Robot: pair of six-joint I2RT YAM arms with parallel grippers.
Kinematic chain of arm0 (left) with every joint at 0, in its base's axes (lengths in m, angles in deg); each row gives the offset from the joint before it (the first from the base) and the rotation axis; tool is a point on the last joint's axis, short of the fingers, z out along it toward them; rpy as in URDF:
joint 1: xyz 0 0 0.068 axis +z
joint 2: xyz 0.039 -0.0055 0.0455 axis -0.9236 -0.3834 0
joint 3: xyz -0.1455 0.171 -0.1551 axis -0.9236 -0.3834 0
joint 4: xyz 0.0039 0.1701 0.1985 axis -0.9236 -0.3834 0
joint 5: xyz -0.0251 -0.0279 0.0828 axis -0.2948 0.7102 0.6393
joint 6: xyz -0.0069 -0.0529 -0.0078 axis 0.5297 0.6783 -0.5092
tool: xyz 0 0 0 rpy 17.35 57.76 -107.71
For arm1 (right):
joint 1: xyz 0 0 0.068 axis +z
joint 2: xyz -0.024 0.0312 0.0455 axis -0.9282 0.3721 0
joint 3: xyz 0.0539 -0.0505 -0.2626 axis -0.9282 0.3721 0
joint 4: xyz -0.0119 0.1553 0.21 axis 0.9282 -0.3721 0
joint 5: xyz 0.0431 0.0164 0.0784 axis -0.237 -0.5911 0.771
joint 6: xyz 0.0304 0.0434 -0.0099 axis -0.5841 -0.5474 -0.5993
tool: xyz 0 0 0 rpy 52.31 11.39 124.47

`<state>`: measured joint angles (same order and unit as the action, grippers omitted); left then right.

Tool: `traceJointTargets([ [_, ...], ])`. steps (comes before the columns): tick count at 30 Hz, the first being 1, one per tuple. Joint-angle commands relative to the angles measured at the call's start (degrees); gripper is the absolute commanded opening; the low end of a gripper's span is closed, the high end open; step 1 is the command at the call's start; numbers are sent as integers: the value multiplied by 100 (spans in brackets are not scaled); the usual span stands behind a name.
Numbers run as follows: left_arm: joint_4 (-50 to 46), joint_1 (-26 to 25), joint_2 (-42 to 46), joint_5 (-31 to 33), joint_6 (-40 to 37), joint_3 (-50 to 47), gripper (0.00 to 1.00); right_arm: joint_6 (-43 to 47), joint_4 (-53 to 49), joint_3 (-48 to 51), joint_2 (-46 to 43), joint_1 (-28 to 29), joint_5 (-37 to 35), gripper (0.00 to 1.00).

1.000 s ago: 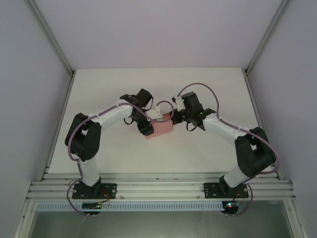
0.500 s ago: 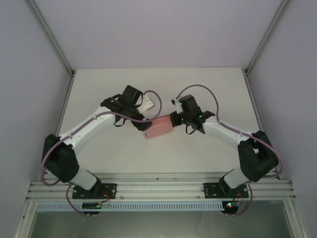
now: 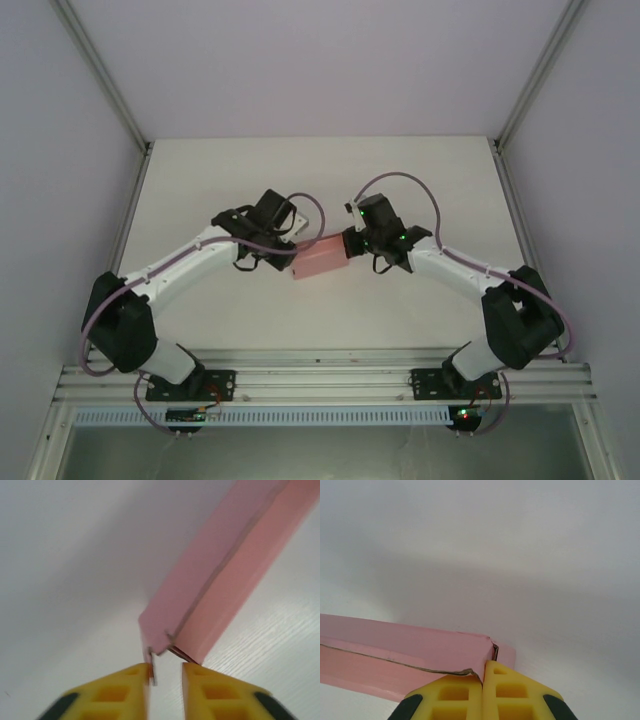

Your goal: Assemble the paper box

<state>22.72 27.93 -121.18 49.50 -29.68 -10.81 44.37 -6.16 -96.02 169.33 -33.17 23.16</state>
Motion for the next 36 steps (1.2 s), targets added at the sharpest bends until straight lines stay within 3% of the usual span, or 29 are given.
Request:
traceJointTargets([
  [1, -44, -6, -58, 188, 515, 157, 11, -159, -549, 205, -21, 94, -99, 0],
  [6, 82, -3, -177, 149, 801, 199, 0, -168, -610, 224, -81, 179, -298, 0],
  [9, 164, 5, -220, 132, 1168, 239, 0, -273, -629, 255, -106, 245, -457, 0],
  [14, 547, 333, -224, -1060, 2187, 225, 0, -880, -746, 271, -99, 421, -862, 0],
  [18, 518, 554, -315, -1601, 2768, 257, 0, -1213, -855, 296, -83, 587, -1115, 0],
  [26, 712, 898, -294, -2863, 3176, 346, 0, -1277, -1094, 231, -67, 693, -1227, 0],
  [32, 624, 1198, -458, -3283, 3317, 438, 0, -1324, -1197, 233, -9, 694, -1164, 0],
  [36, 485, 1268, -500, -3128, 3157, 445, 0, -1330, -1203, 255, -4, 695, -1101, 0],
])
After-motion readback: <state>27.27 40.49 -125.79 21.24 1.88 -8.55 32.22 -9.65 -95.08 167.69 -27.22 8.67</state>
